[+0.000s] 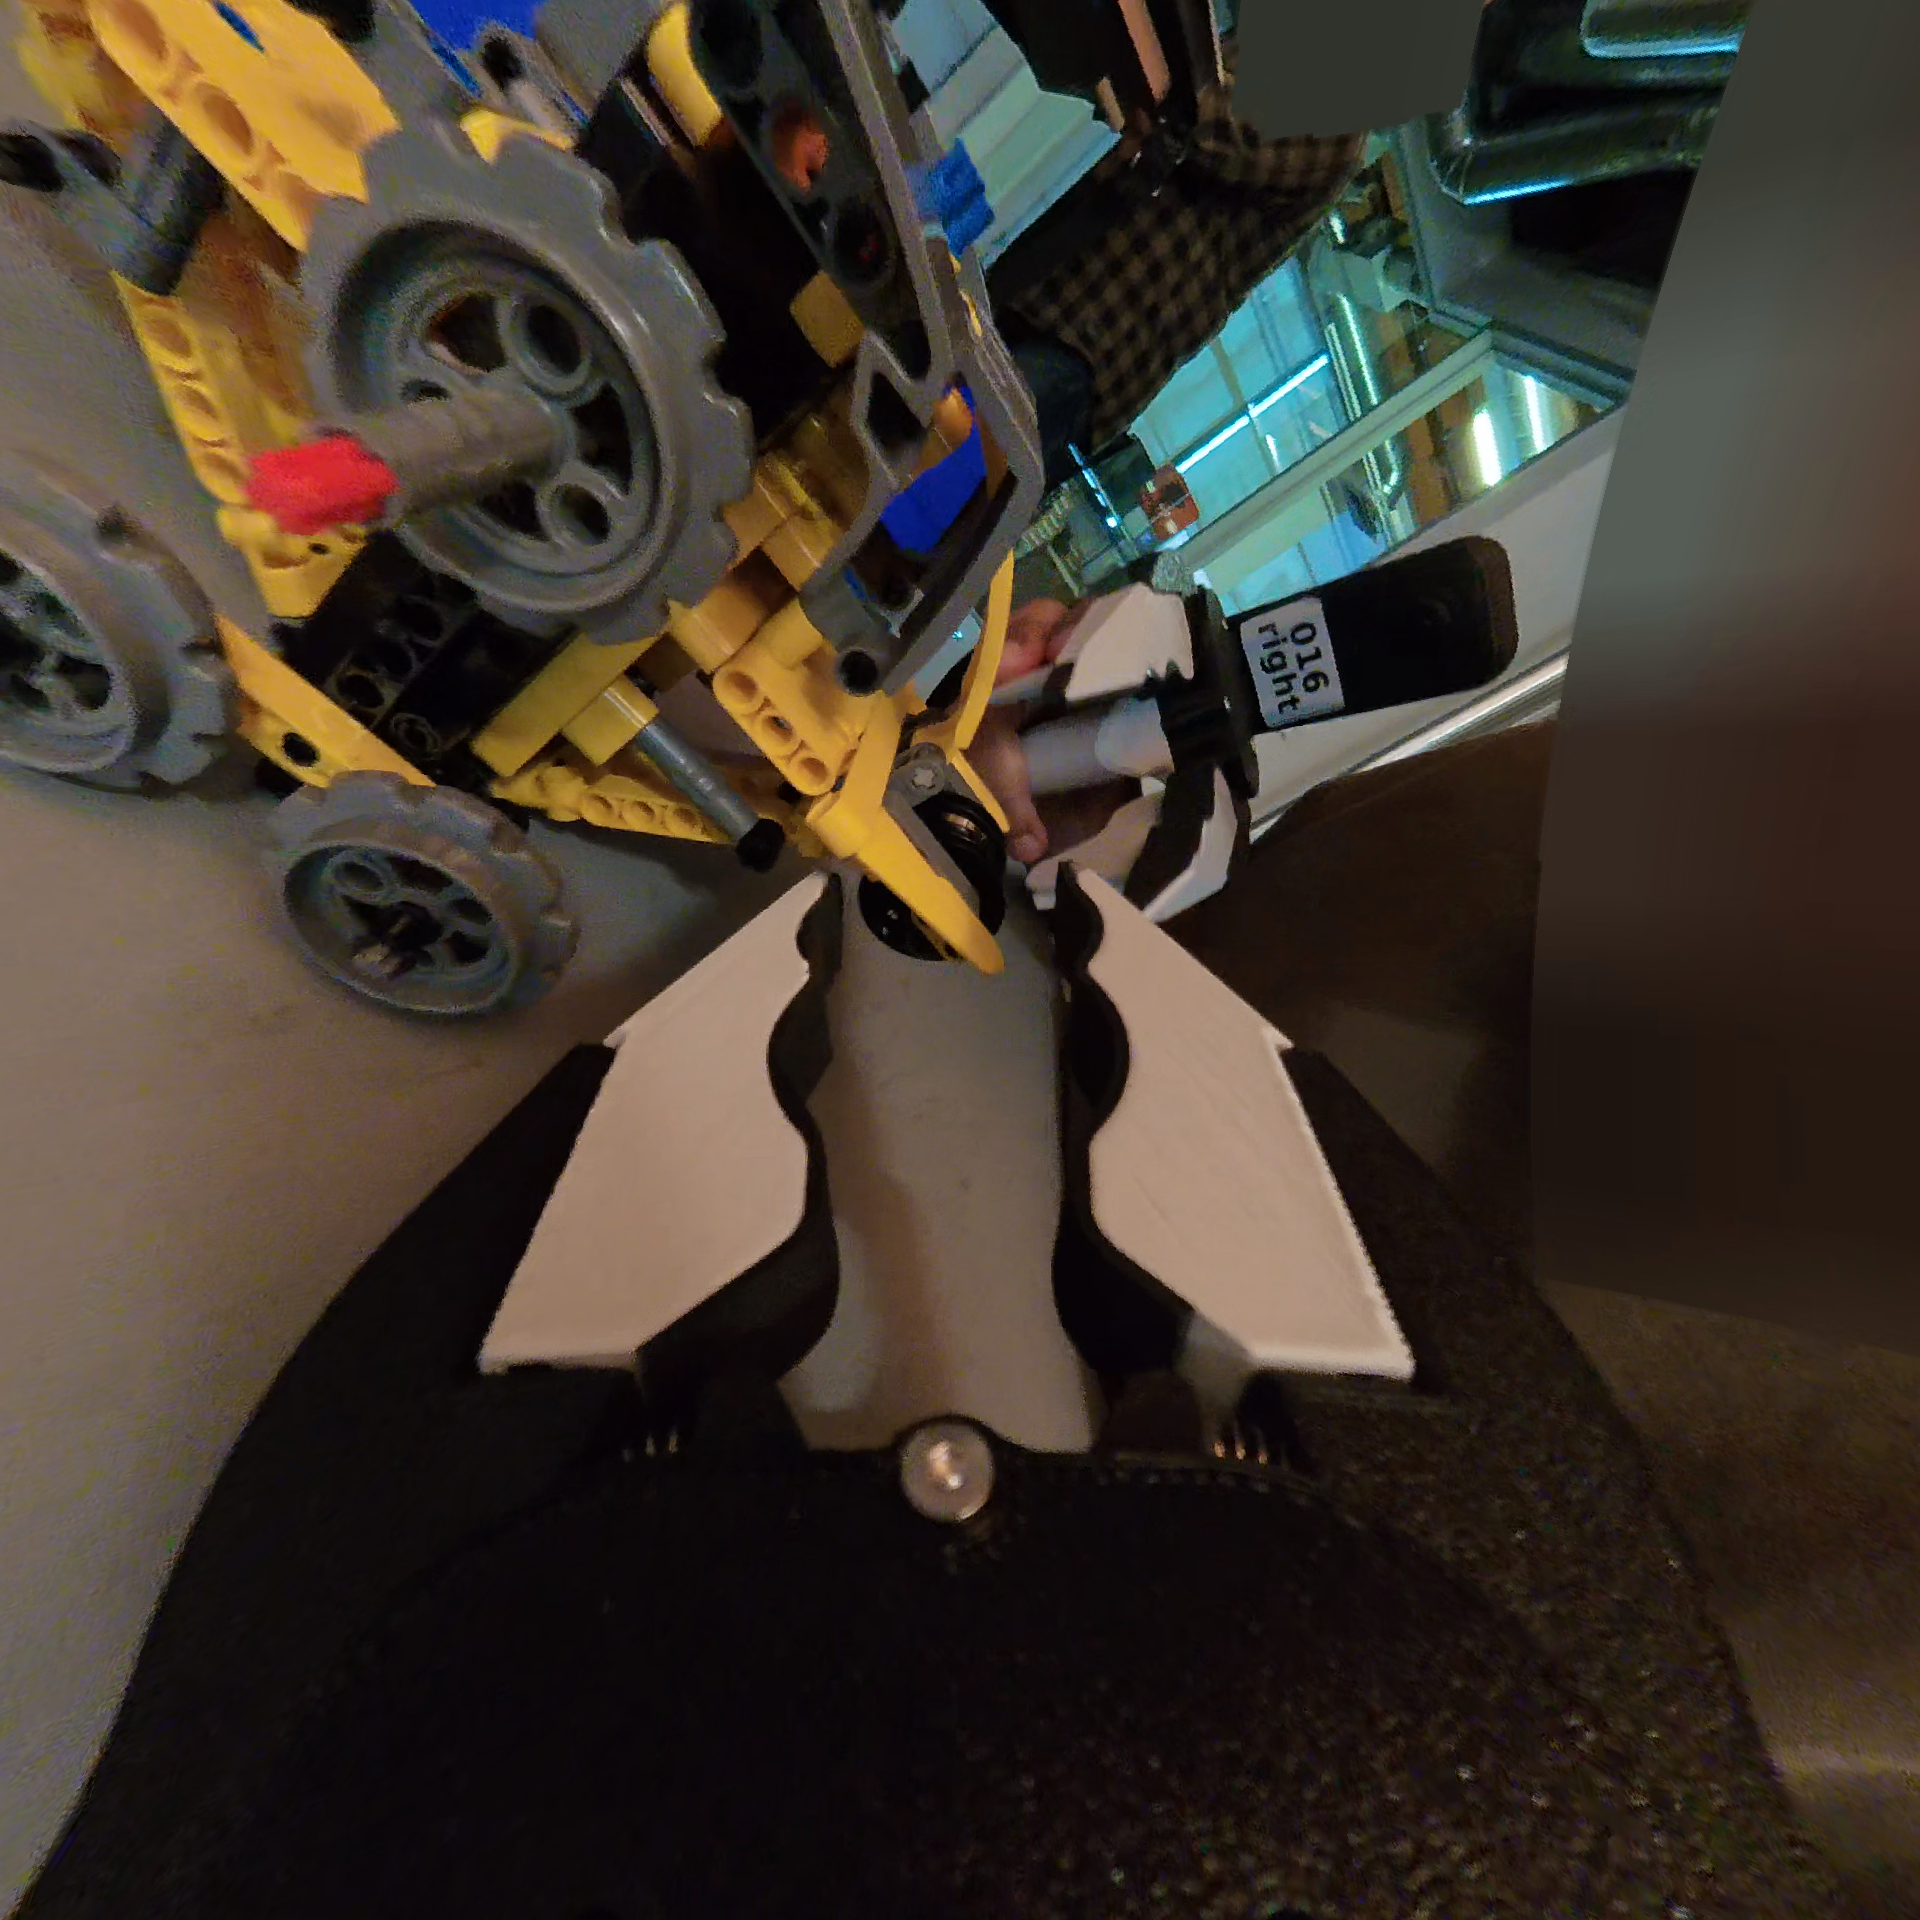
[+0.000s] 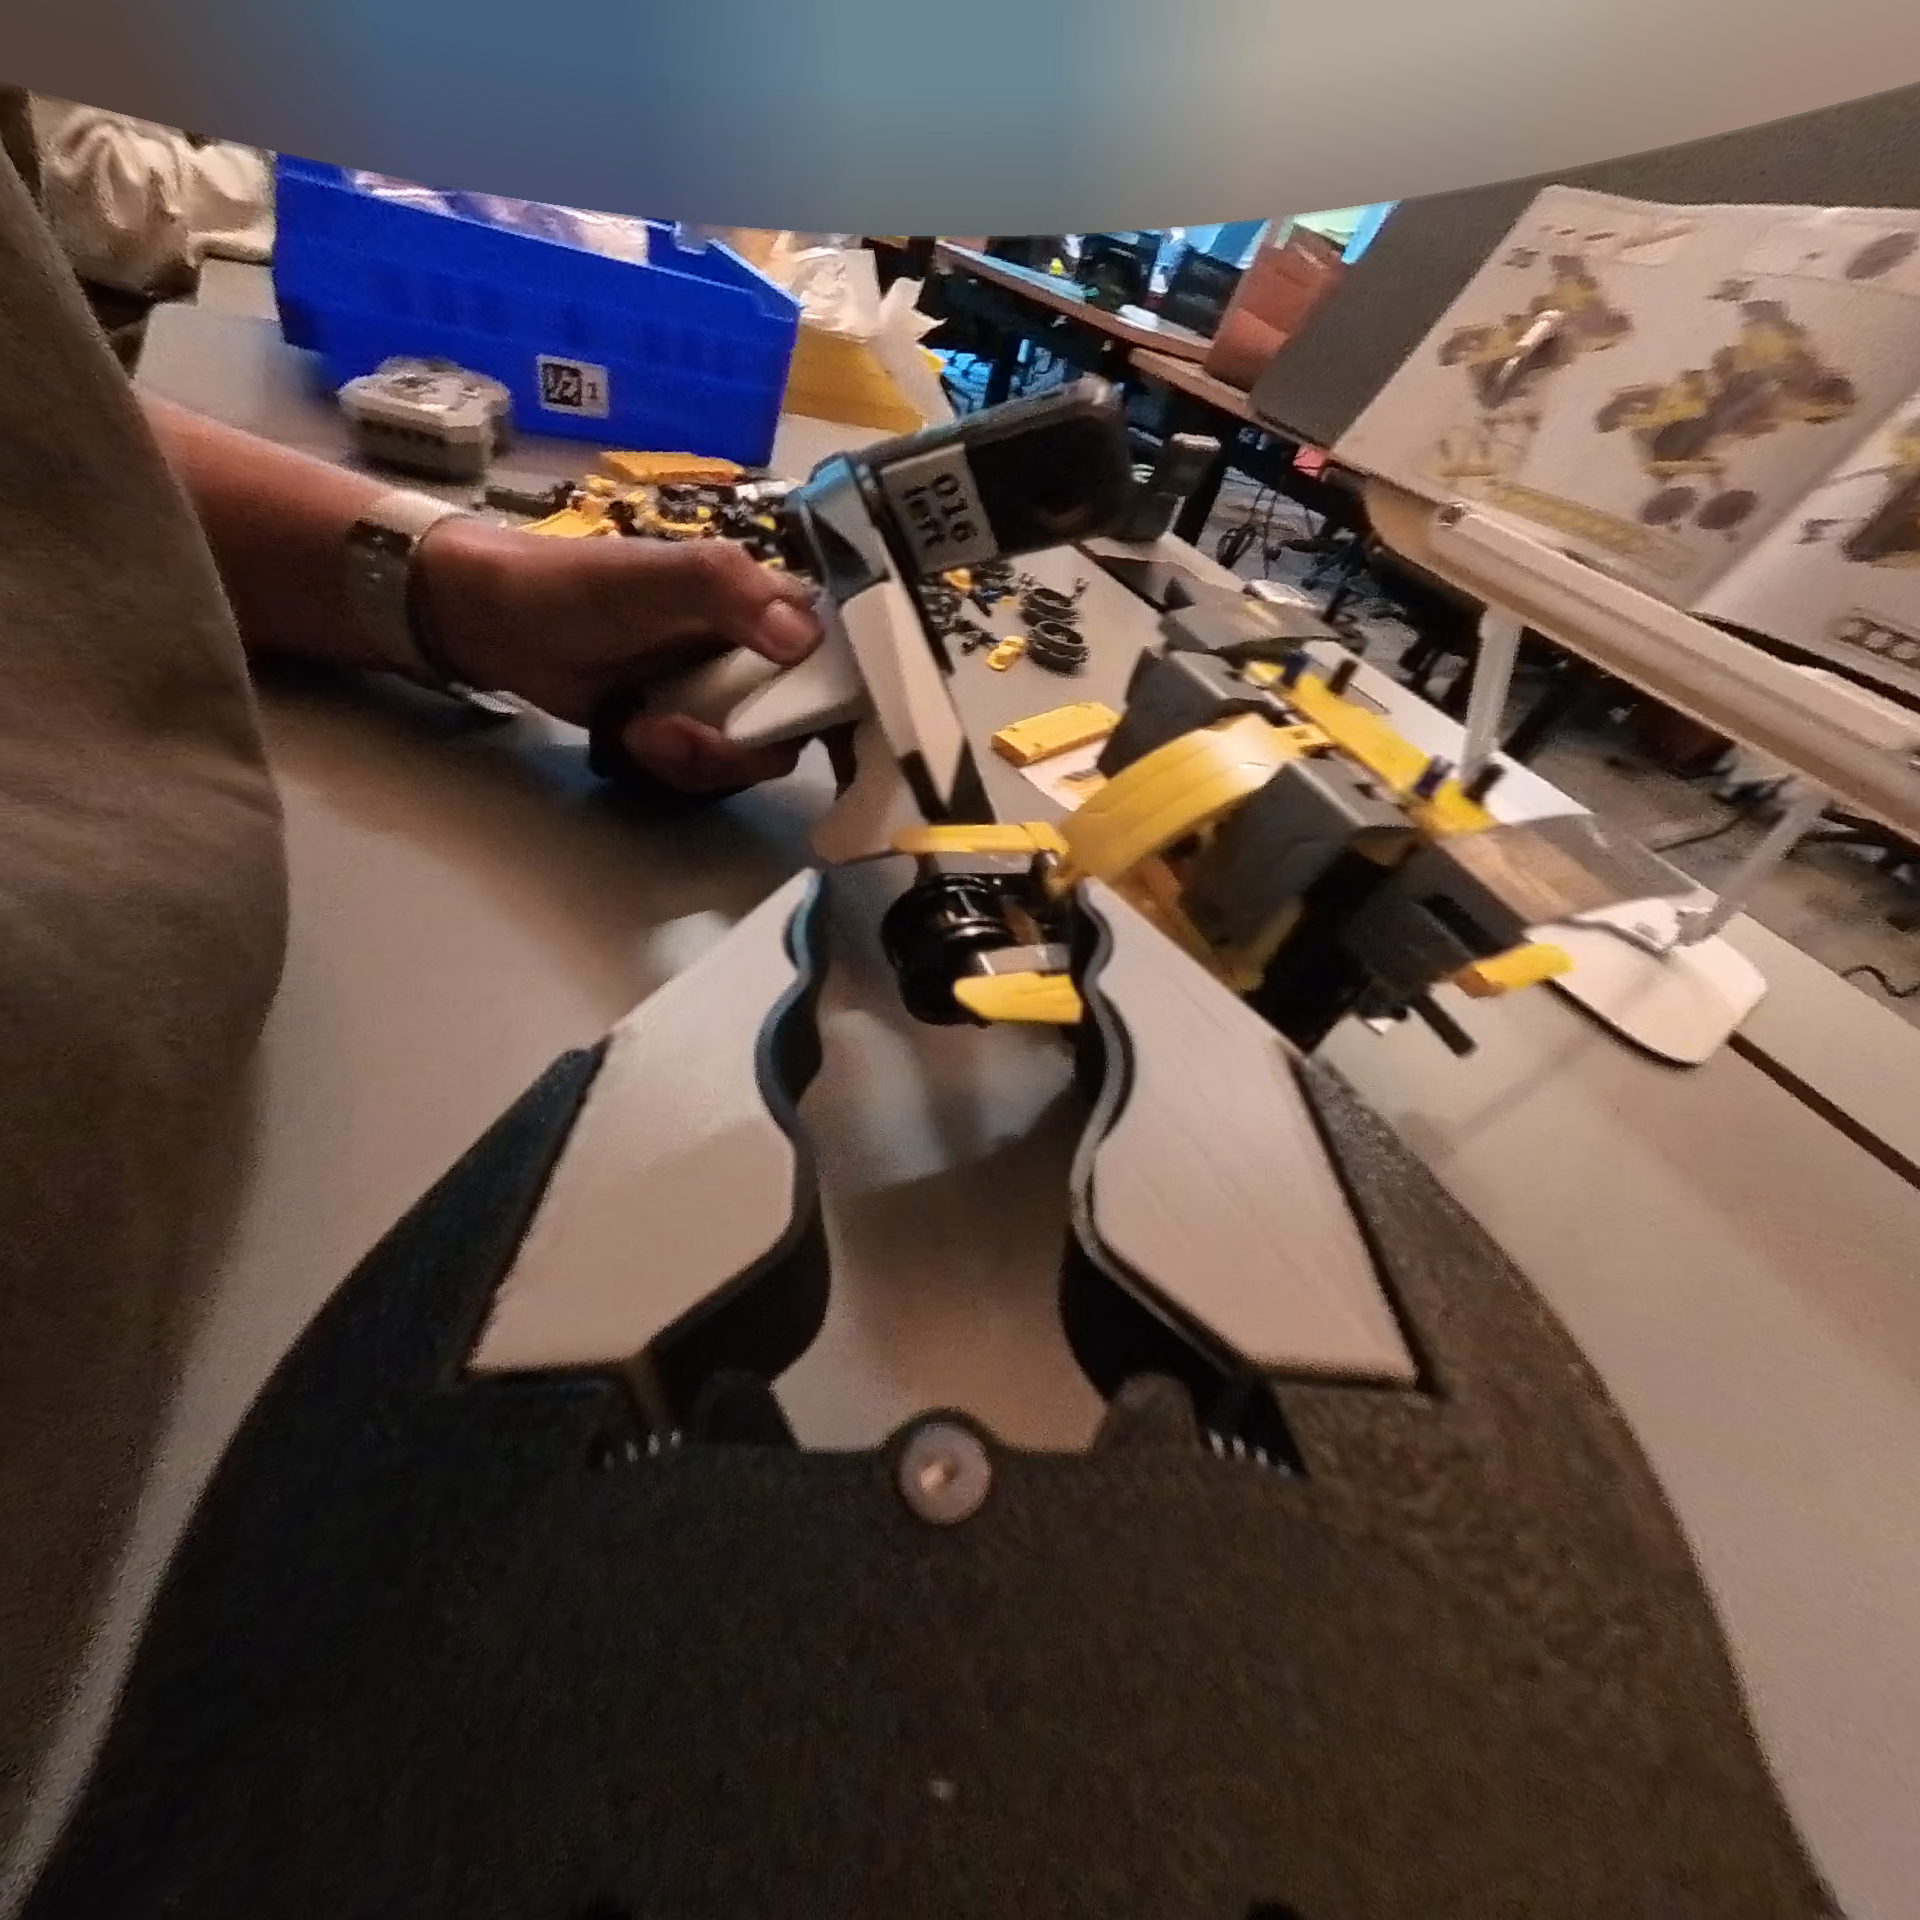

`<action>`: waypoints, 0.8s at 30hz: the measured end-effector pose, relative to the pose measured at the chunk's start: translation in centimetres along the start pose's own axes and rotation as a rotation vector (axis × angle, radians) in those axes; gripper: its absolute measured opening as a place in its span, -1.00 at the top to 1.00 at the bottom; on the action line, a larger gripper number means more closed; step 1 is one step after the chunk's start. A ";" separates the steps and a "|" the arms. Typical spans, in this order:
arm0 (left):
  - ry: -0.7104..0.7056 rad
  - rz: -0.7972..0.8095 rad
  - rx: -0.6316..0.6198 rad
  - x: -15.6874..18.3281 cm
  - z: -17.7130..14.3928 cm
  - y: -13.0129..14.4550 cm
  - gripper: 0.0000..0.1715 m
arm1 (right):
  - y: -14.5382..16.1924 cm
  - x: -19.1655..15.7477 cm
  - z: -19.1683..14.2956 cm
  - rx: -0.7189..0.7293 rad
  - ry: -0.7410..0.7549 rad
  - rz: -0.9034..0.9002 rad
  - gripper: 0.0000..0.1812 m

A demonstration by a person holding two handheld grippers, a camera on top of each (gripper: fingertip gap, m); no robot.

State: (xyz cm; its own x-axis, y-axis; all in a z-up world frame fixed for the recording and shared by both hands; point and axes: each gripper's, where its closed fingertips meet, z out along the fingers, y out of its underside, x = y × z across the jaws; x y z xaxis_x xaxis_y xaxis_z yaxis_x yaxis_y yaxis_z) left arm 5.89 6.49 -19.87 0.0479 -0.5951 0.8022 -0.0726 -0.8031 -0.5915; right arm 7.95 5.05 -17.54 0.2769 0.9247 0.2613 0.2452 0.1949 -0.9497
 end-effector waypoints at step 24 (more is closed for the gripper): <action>0.097 -0.200 0.058 -0.1 0.1 -0.4 0.92 | 2.1 -1.0 1.7 -0.116 0.061 -0.385 0.67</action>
State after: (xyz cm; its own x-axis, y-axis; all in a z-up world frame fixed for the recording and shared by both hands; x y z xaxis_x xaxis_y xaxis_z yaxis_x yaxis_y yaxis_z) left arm 6.05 6.87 -19.72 -0.0407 -0.4209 0.9062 -0.0142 -0.9066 -0.4217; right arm 6.62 5.09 -20.14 0.1985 0.7691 0.6075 0.4437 0.4822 -0.7554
